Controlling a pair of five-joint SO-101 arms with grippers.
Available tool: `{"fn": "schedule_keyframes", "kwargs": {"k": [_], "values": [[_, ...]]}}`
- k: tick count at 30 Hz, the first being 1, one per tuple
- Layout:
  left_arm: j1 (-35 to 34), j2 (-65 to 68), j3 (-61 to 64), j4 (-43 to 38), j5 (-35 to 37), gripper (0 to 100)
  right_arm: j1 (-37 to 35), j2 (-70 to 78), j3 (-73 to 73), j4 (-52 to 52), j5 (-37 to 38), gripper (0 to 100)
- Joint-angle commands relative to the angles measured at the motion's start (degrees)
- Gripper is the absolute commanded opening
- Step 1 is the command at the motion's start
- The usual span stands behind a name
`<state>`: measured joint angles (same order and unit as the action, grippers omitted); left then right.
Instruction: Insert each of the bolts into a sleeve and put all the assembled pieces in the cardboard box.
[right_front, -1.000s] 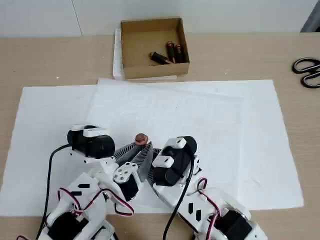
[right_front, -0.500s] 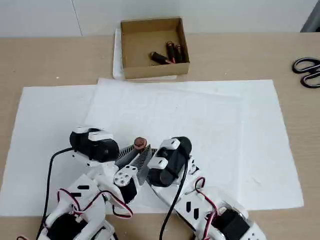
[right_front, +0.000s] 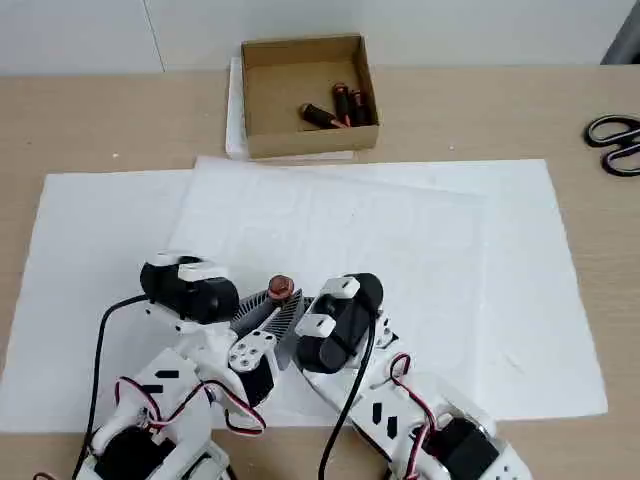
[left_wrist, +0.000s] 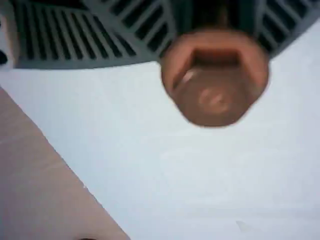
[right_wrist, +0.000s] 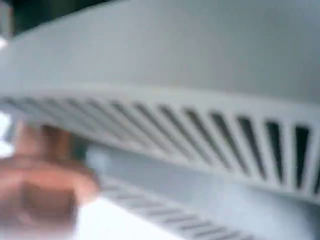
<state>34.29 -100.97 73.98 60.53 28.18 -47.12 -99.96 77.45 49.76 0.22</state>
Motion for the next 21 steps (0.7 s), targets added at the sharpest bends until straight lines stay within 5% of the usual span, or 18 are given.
{"fn": "schedule_keyframes", "kwargs": {"k": [1, 13, 21], "values": [[0.53, 0.97, 0.84, 1.32, -0.53, 20, 1.80, -0.84, -1.05, -3.65, 0.44, 0.5], [0.09, 1.05, 0.84, 1.05, -0.70, 22, 1.80, -0.66, -1.05, -3.65, 0.44, 0.5], [-9.32, 1.05, 4.00, -3.69, -8.79, 22, 1.80, -0.92, -1.05, -1.27, 0.26, 0.5]]}}
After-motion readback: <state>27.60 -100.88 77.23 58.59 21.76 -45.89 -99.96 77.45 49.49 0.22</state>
